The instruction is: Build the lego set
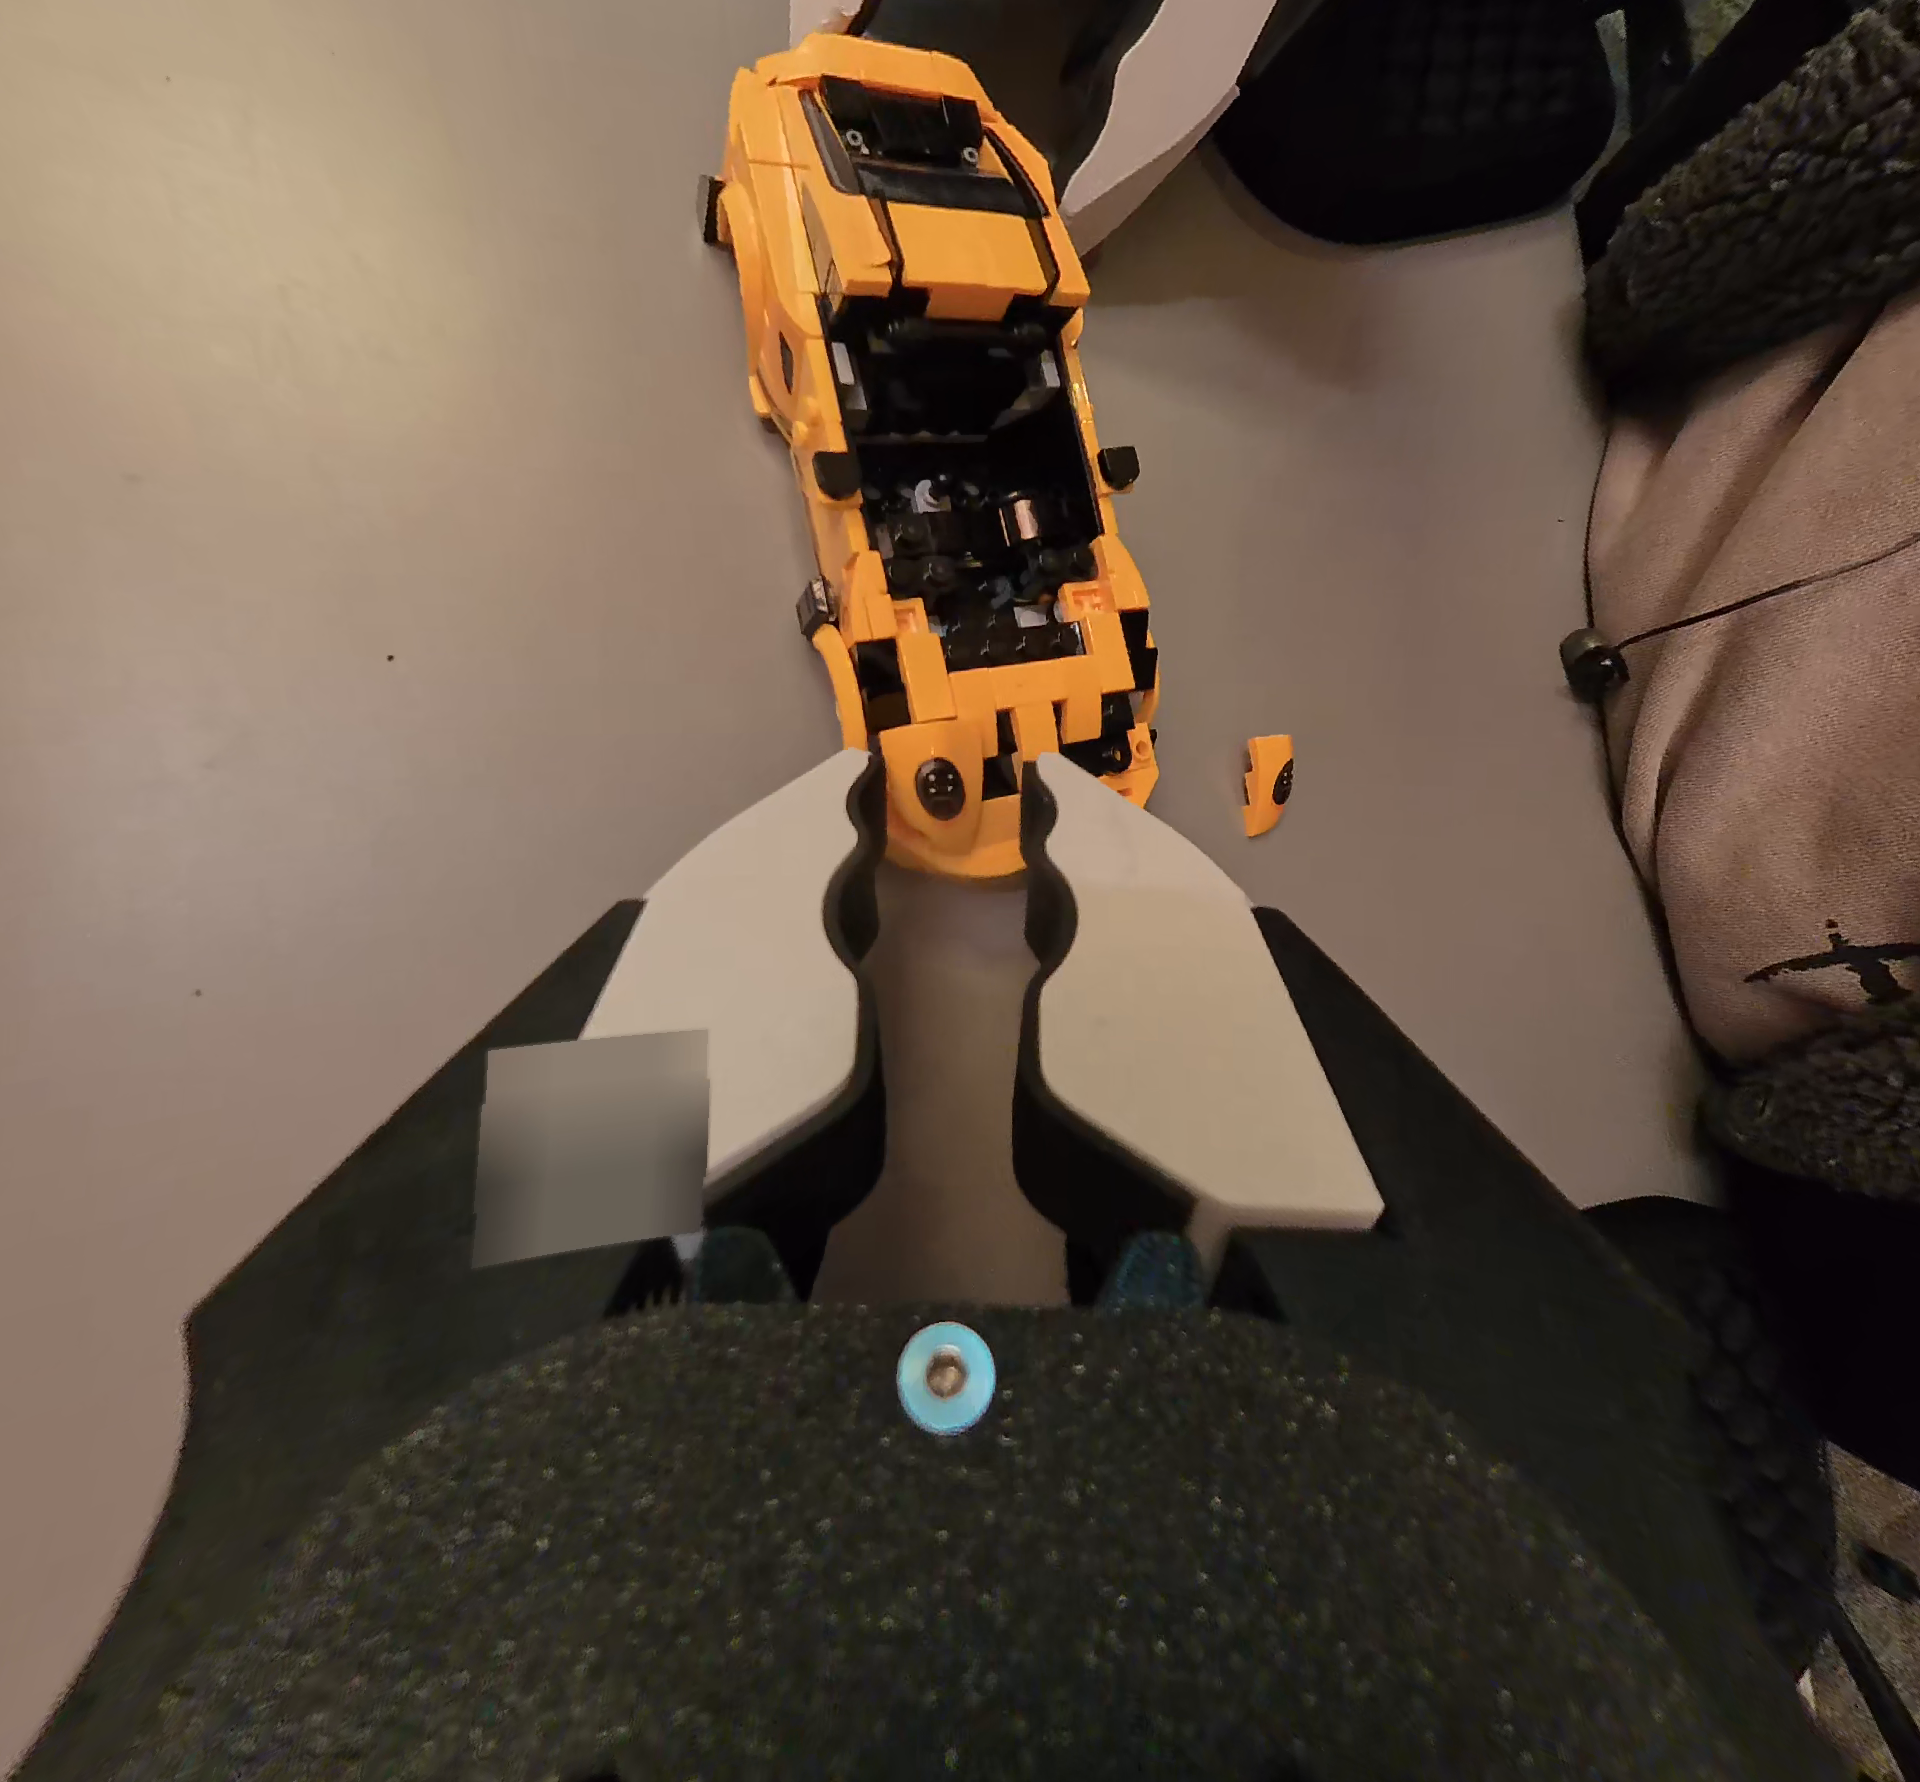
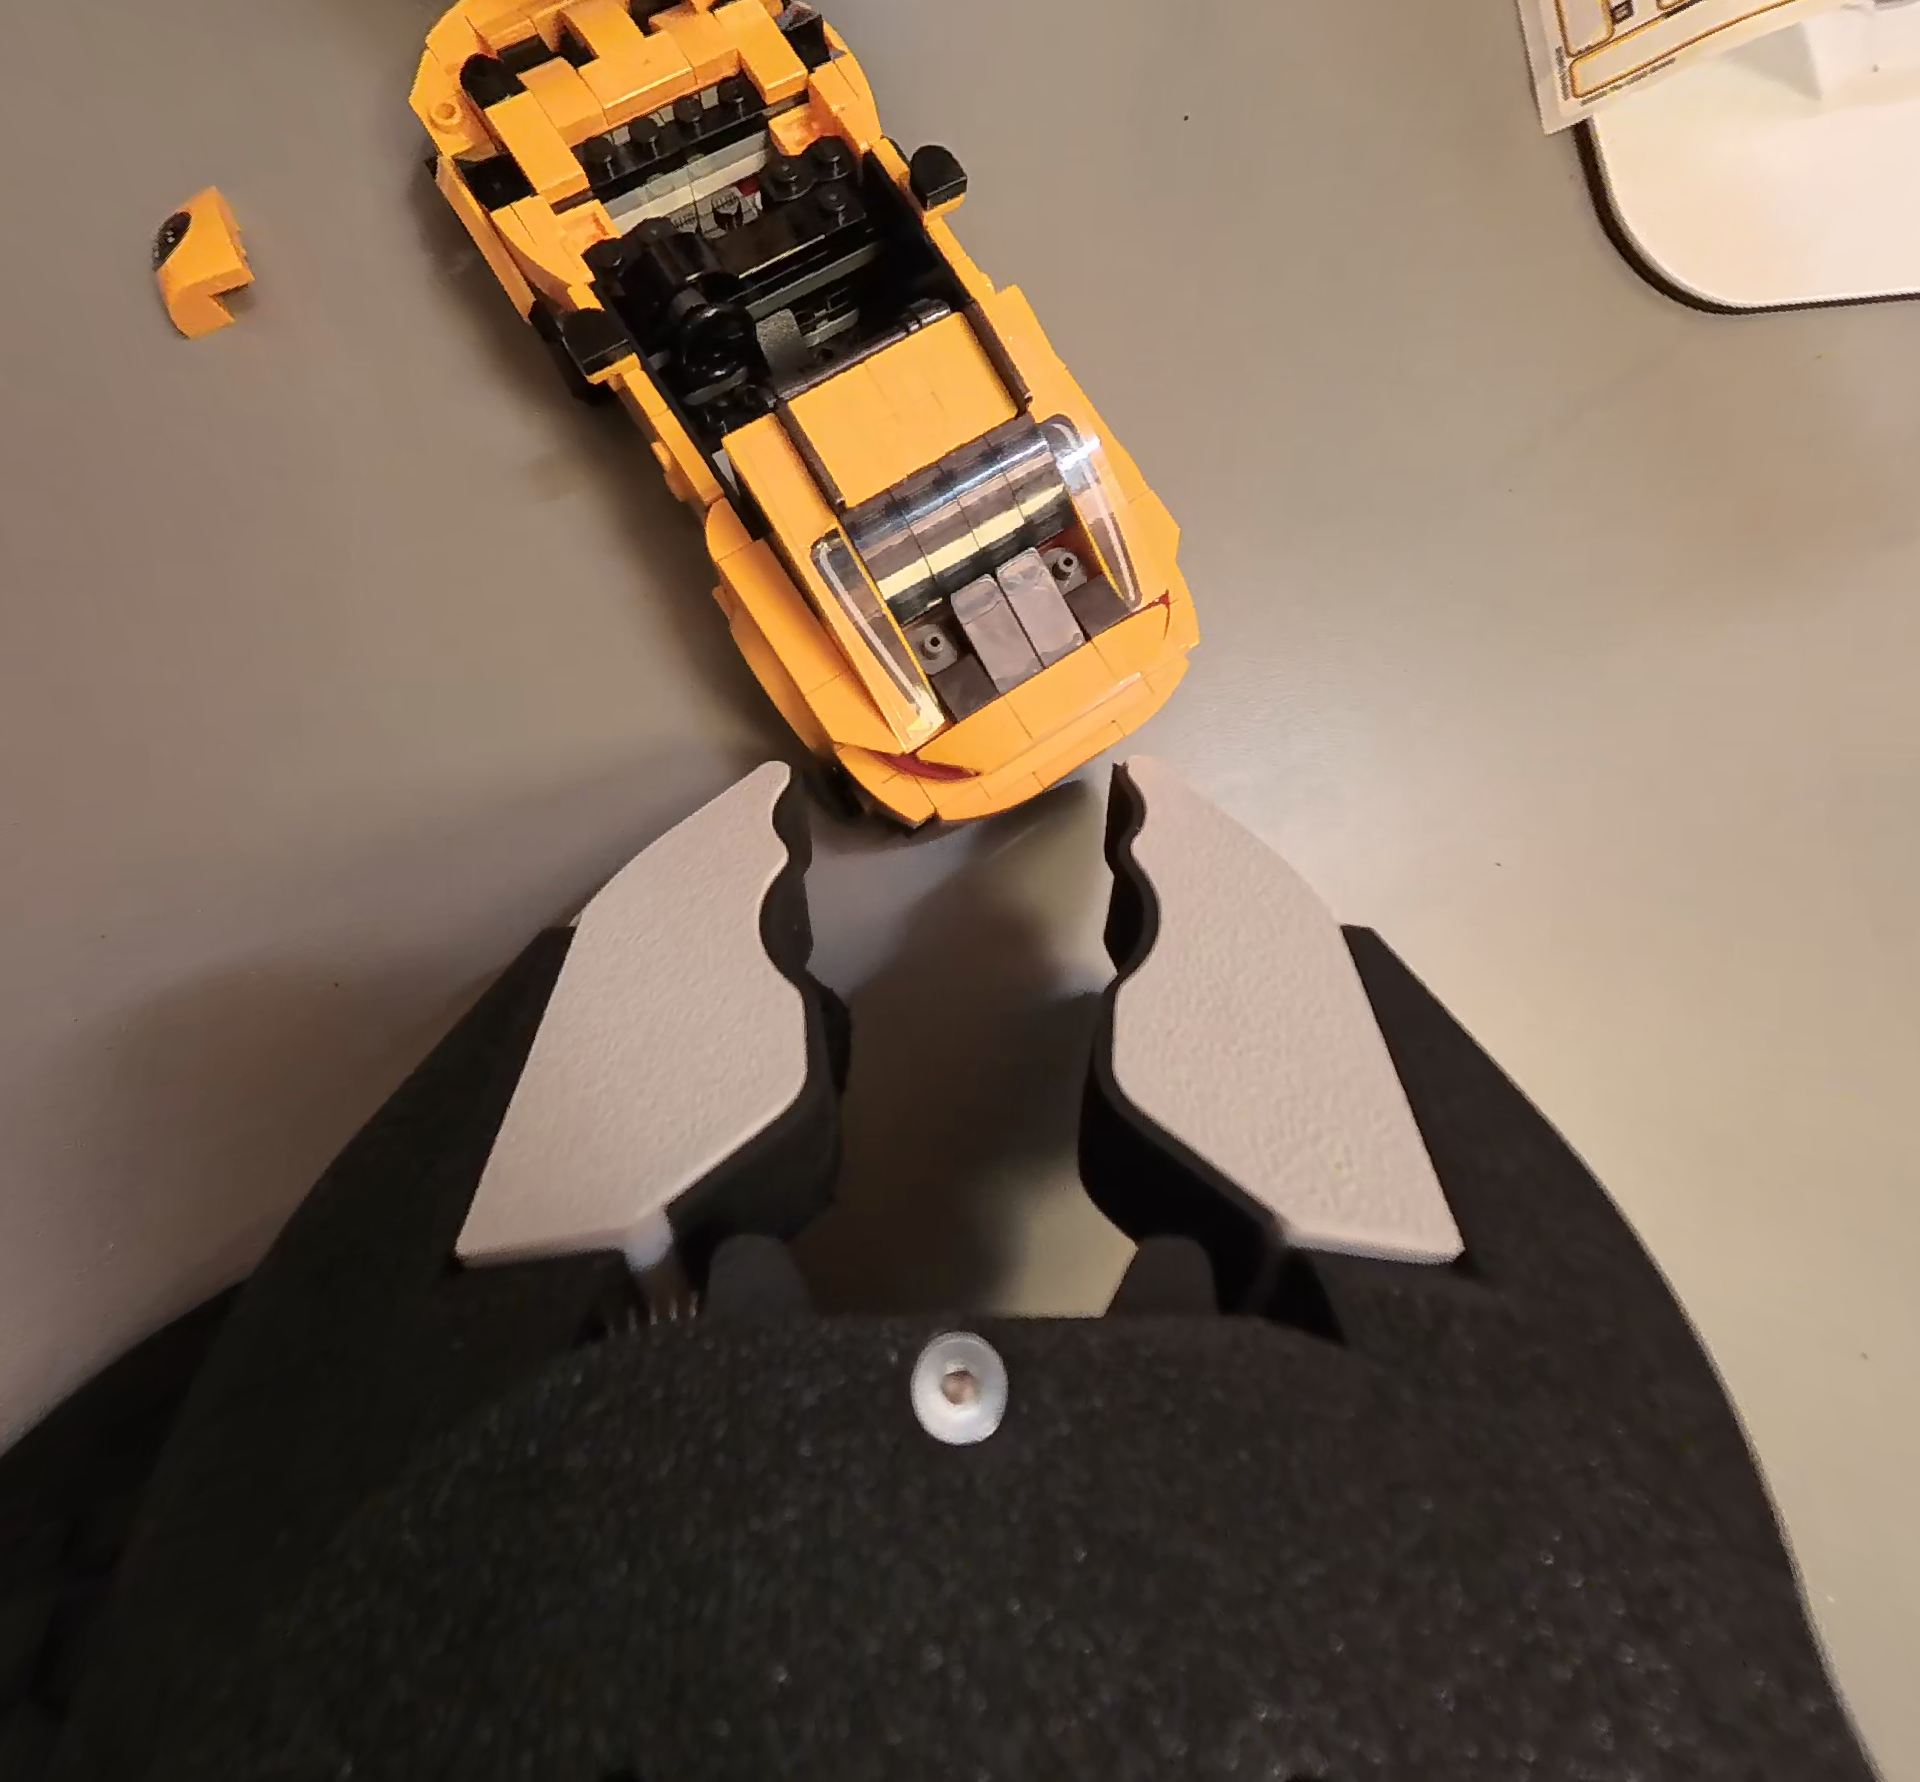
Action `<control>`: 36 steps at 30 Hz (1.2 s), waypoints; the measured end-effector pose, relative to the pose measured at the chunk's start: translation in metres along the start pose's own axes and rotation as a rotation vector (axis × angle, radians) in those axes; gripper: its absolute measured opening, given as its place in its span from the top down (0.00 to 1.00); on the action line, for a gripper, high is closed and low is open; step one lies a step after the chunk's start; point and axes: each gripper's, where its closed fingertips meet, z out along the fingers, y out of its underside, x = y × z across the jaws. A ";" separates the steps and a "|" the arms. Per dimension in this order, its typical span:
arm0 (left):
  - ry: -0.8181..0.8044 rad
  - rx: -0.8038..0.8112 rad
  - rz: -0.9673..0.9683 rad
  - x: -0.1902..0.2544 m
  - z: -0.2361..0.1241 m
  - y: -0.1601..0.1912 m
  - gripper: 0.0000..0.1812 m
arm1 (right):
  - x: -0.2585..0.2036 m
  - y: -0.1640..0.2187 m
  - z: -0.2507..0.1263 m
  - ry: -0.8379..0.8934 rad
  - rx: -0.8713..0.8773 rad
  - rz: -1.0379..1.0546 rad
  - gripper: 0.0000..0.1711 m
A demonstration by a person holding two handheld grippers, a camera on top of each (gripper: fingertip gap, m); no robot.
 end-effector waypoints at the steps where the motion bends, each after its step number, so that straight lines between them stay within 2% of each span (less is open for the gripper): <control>1: 0.000 0.000 0.000 0.000 0.000 0.000 0.87 | 0.000 0.000 0.000 0.001 -0.001 0.000 0.68; 36: 0.012 0.045 0.002 0.005 -0.005 -0.003 0.85 | -0.002 -0.002 0.001 0.038 -0.013 0.001 0.70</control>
